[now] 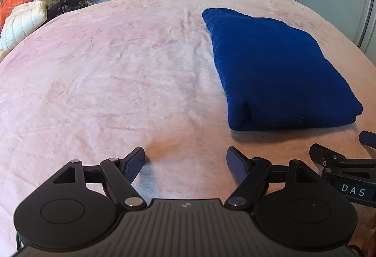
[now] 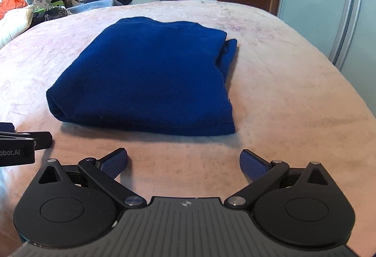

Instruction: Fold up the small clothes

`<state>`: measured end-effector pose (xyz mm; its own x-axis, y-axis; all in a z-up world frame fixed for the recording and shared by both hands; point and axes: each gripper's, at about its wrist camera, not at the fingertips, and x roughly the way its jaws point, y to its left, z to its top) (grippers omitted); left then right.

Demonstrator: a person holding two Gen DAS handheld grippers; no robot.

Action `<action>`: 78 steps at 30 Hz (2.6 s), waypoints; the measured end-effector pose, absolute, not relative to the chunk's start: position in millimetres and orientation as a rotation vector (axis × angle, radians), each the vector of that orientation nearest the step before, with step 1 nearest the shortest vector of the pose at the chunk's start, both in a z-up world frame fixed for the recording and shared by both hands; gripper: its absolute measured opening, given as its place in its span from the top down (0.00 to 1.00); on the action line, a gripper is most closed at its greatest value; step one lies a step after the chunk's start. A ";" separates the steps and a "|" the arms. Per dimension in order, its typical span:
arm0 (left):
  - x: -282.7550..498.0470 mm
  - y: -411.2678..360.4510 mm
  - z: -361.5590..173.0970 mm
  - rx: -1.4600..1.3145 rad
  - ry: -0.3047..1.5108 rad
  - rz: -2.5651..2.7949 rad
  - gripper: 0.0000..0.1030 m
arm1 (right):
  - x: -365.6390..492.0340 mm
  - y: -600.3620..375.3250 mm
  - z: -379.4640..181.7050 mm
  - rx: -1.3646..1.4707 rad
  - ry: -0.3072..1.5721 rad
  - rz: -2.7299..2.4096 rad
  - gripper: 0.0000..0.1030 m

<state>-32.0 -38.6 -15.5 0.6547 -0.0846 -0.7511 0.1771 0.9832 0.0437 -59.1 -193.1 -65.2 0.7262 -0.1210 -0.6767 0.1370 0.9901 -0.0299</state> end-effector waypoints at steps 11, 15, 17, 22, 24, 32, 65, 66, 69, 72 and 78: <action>-32.4 -37.7 -26.1 0.128 0.772 -0.158 0.17 | -56.4 -195.8 -76.5 0.006 0.657 -0.124 0.00; -31.7 -37.8 -31.8 0.131 0.740 -0.164 0.08 | -52.1 -199.2 -77.0 0.023 0.656 -0.118 0.00; -32.1 -37.3 -34.1 0.135 0.720 -0.173 0.06 | -52.0 -199.1 -77.2 0.023 0.654 -0.119 0.00; -30.4 -34.5 -38.9 0.120 0.692 -0.192 0.01 | -55.4 -197.1 -76.5 0.024 0.653 -0.120 0.00; -28.8 -34.4 -39.7 0.116 0.691 -0.195 0.00 | -55.4 -197.8 -76.9 0.025 0.652 -0.119 0.00; -27.4 -35.5 -41.4 0.110 0.686 -0.199 0.00 | -55.4 -197.6 -76.9 0.025 0.653 -0.119 0.00; -28.7 -36.5 -41.8 0.096 0.682 -0.187 0.00 | -55.9 -197.1 -76.9 0.024 0.653 -0.120 0.00; -28.7 -36.6 -41.9 0.096 0.682 -0.187 0.00 | -55.7 -197.2 -77.1 0.024 0.653 -0.120 0.00; -28.5 -36.4 -41.9 0.096 0.682 -0.186 0.00 | -55.9 -197.0 -76.8 0.024 0.653 -0.120 0.00; -29.5 -35.8 -41.7 0.092 0.683 -0.185 0.00 | -55.7 -197.1 -77.1 0.024 0.653 -0.120 0.00; -29.9 -35.7 -41.2 0.094 0.684 -0.182 0.00 | -55.8 -196.8 -77.2 0.024 0.653 -0.120 0.00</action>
<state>-29.9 -35.7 -41.2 0.7600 -0.1358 -0.6356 0.1972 0.9800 0.0263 -55.8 -196.8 -77.2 0.7876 -0.1039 -0.6073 0.1189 0.9928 -0.0156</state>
